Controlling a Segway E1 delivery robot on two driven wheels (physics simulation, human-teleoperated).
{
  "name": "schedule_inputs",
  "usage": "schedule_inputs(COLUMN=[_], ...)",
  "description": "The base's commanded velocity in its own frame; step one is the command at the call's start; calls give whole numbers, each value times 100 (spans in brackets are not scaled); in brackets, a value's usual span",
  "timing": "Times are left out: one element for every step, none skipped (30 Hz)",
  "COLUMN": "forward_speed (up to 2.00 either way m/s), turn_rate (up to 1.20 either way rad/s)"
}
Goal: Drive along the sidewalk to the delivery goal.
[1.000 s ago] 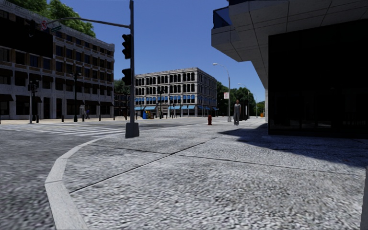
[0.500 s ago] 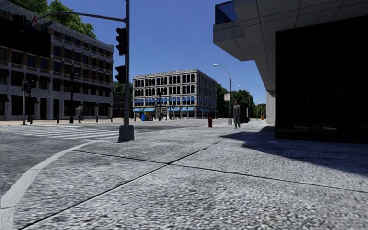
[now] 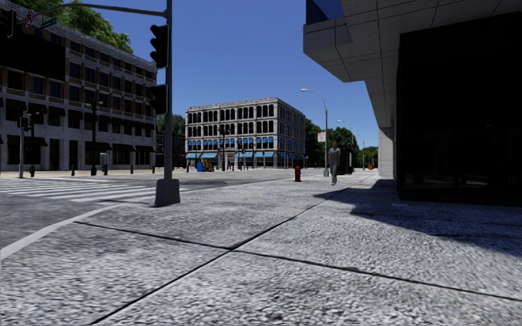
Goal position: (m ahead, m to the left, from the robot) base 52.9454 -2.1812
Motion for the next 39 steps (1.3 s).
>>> schedule_inputs(forward_speed=[129, 131, 131, 137, 143, 146, 149, 149, 151, 153, 153, 153, 154, 154, 154, 154, 154, 154, 154, 154, 154, 154, 155, 155, 155, 155, 155, 155, 155, 155, 155, 155, 155, 155, 156, 157, 157, 157, 157], turn_rate=[0, 0, 0, 0, 0, 0, 0, 0, 0, 0, 0, 0, 0, 0, 0, 0, 0, 0, 0, 0, 0, 0, 0, 0, 0, 0, 0, 0, 0, 0, 0, 1, 1, 2, 7, 14, 18, 18, 19])
